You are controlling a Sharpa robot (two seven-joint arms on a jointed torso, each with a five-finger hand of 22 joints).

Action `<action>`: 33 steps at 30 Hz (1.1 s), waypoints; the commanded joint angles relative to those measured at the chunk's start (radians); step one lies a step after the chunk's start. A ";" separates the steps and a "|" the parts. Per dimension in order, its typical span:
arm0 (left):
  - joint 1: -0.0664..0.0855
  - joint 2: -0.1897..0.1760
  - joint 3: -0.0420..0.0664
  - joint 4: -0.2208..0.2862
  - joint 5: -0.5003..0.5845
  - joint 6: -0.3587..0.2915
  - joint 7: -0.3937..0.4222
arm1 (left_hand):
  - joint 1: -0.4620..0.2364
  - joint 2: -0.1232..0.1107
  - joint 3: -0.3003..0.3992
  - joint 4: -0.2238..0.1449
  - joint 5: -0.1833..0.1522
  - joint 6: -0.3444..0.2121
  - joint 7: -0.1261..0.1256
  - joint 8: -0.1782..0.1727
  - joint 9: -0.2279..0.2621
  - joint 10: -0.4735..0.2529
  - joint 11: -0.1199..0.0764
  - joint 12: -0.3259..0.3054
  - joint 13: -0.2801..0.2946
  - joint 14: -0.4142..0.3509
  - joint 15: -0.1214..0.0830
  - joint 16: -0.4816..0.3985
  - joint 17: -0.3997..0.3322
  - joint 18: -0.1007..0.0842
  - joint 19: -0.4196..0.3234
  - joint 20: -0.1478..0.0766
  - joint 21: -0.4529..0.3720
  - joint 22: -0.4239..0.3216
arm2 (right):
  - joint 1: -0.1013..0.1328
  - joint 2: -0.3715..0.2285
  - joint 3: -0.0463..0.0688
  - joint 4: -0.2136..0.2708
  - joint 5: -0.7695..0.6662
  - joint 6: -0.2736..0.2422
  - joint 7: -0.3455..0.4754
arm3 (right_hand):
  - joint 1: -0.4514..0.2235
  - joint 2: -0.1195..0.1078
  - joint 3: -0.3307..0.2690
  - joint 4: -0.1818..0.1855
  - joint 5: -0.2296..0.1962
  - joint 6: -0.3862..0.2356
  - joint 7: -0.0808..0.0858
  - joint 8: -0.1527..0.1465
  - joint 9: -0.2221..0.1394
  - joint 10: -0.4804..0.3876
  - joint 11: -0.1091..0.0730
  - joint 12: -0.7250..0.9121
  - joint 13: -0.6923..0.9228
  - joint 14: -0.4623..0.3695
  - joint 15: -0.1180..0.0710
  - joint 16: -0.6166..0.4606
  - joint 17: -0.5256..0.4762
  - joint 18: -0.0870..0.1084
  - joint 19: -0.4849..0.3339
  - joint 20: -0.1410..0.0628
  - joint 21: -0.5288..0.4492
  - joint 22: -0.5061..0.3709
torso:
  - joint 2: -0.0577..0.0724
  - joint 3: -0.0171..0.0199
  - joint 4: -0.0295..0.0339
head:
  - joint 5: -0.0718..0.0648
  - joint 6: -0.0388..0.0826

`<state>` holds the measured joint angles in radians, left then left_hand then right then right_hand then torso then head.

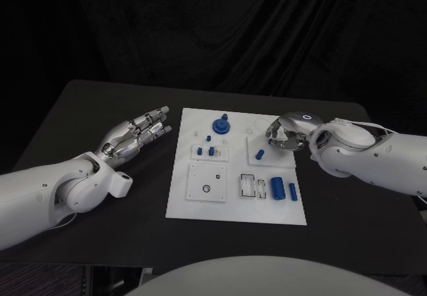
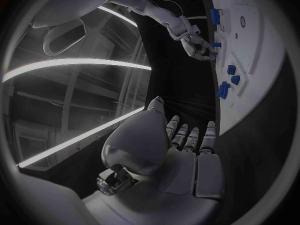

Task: Assemble the parts on the task board

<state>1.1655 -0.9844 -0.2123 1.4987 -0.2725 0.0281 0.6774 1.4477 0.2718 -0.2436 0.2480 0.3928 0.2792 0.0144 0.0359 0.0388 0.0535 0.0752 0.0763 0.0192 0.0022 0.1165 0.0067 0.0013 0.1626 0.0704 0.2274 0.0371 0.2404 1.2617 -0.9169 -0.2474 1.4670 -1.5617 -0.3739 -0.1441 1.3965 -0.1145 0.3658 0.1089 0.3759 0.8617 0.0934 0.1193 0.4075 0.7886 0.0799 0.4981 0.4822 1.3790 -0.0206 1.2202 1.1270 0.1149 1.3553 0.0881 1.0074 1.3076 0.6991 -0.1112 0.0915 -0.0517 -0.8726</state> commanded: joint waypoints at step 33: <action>-0.019 0.011 0.001 -0.010 0.008 0.039 0.175 | 0.026 0.004 0.013 -0.034 0.038 0.006 -0.003 0.001 0.002 0.006 0.015 0.013 0.003 0.016 0.035 0.003 0.006 0.016 0.024 0.030 0.016 0.020 | -0.009 0.029 0.001 -0.033 0.000 0.036 -0.003 | 0.048 0.021 0.010 -0.039 -0.011 0.123 -0.007 0.042 0.005 0.150 -0.020 -0.052 -0.078 0.023 -0.002 0.020 -0.003 -0.017 0.020 -0.004 0.047 0.135 | 0.001 0.0005 -0.0001 | 0.002 0.000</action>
<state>1.1482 -0.9754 -0.2121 1.4868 -0.2720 0.0522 0.6779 1.4615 0.2756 -0.2320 0.2199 0.4261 0.2791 0.0144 0.0359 0.0397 0.0604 0.0820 0.0843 0.0210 0.0183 0.1468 0.0067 0.0059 0.1625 0.0937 0.2507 0.0487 0.2602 1.2573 -0.8889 -0.2456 1.4378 -1.5591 -0.3462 -0.1418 1.4413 -0.1009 0.3752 0.0743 0.3710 0.9790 0.0855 0.1578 0.4111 0.9332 0.0605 0.4429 0.4033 1.3939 -0.0232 1.2349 1.1231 0.1090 1.3673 0.0821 1.0502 1.3074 0.7000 -0.1106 0.0912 -0.0496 -0.8726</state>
